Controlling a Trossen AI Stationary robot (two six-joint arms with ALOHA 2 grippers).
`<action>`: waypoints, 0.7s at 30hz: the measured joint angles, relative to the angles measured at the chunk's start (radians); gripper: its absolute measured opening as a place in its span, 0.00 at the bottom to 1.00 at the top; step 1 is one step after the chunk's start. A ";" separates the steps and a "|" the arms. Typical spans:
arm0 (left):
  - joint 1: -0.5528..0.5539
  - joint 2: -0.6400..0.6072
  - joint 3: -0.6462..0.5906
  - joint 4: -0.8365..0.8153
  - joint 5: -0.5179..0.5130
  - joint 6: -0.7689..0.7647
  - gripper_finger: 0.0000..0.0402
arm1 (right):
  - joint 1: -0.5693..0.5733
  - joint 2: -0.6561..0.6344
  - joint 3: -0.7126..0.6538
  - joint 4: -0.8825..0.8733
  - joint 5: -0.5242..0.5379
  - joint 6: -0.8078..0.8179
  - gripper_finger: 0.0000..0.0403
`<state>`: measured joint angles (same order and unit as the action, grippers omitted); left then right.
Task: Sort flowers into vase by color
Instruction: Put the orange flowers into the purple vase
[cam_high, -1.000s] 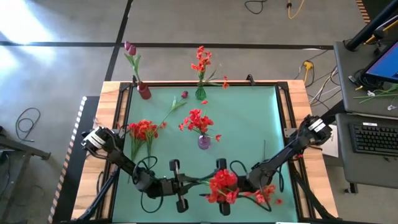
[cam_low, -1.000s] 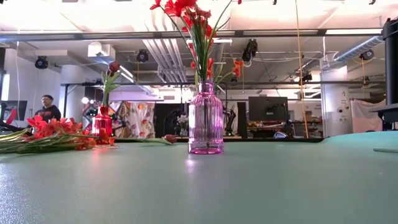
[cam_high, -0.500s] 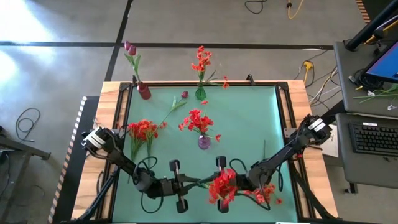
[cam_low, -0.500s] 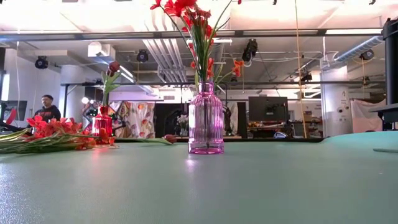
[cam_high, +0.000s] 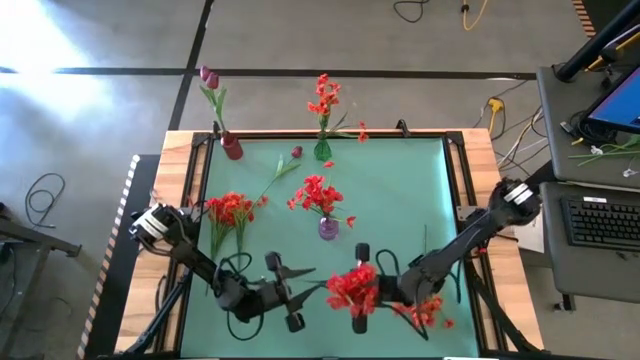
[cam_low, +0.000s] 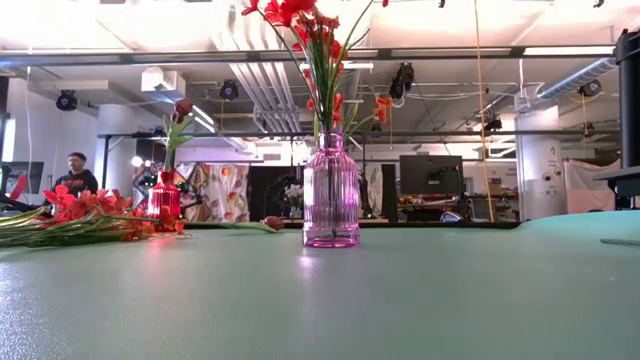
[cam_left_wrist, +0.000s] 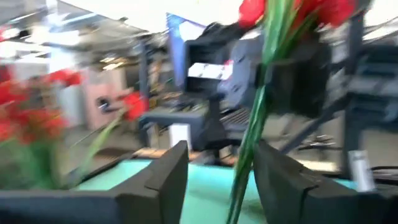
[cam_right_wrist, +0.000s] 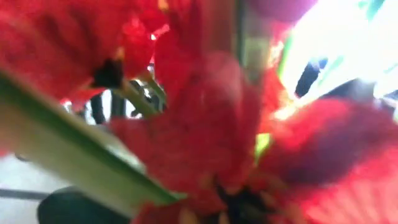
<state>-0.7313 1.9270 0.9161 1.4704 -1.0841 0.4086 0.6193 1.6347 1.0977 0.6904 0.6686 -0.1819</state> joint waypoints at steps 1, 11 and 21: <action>-0.002 0.000 0.000 -0.003 -0.045 0.000 0.41 | 0.000 -0.022 0.007 -0.074 0.023 0.030 0.04; 0.002 -0.016 -0.017 -0.169 0.149 -0.037 0.41 | -0.059 -0.257 0.135 -0.859 0.065 0.345 0.04; 0.084 -0.155 -0.049 -0.583 0.555 -0.165 0.30 | -0.154 -0.501 0.064 -0.940 0.026 0.322 0.04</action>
<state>-0.6478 1.7723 0.8675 0.8872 -0.5288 0.2436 0.4651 1.1341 1.1617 -0.2492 0.6945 0.1400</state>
